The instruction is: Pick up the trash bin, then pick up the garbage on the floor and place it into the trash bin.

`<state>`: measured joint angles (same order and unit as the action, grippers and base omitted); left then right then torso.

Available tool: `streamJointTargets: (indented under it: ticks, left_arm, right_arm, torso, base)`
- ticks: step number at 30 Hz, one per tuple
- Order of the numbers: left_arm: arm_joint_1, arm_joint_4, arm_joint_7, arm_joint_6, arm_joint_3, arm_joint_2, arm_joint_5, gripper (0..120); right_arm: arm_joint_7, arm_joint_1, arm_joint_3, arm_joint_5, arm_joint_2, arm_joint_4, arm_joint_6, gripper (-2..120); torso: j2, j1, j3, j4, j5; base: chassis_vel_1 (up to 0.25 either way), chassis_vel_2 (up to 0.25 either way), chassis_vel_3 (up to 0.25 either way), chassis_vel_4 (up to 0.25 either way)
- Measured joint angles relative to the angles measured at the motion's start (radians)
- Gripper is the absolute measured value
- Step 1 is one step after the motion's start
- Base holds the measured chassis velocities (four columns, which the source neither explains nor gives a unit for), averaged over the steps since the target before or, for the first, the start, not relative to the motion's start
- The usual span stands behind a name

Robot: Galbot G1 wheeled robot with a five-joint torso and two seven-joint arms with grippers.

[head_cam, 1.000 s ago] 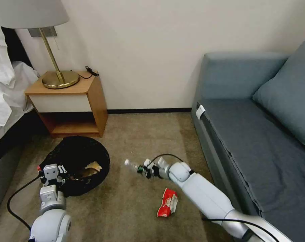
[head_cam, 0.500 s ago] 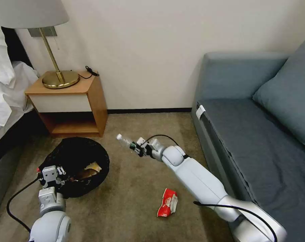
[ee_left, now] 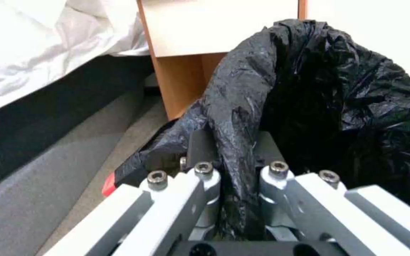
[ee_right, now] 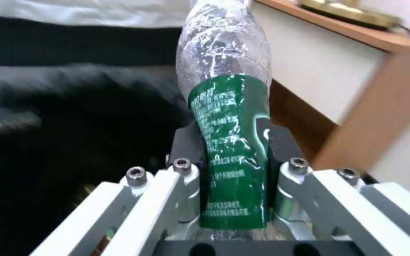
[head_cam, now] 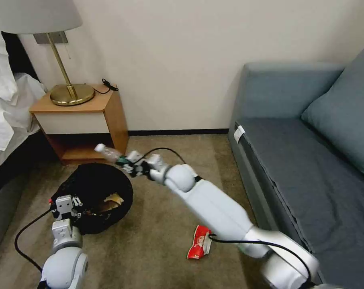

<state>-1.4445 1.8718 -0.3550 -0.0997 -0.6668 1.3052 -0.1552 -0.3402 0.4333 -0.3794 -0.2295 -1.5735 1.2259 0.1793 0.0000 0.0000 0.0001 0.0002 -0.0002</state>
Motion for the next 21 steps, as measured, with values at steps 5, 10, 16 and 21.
streamJointTargets:
  ticks: [5,10,16,21]
  left_arm:
    - [0.004,-0.011,-0.001,0.0,0.005,0.005,0.0,4]
    - [0.005,-0.016,-0.001,0.0,0.006,0.003,-0.006,4]
    - [0.017,-0.018,-0.001,0.0,0.007,0.0,-0.01,4]
    - [0.018,-0.018,-0.002,-0.002,0.012,0.003,-0.01,4]
  right_arm:
    - [0.003,0.013,-0.036,0.006,-0.027,-0.002,-0.001,18]
    - [0.003,0.034,-0.064,0.016,-0.026,-0.003,-0.005,18]
    - [0.001,0.06,-0.071,0.036,-0.022,-0.018,-0.014,18]
    - [0.001,0.078,-0.071,0.054,-0.014,-0.042,-0.024,18]
  torso:
    - [0.0,0.0,0.0,0.0,0.0]
    - [0.0,0.0,0.0,-0.0002,0.0]
    - [0.0,0.0,0.0,-0.0002,0.0001]
    - [0.0,0.0,0.0,-0.0003,0.0001]
  base:
    - [0.0,0.0,0.0,0.0]
    - [0.0,0.0,0.0,0.0]
    - [0.0,0.0,0.0,0.0]
    - [0.0,0.0,0.0,0.0]
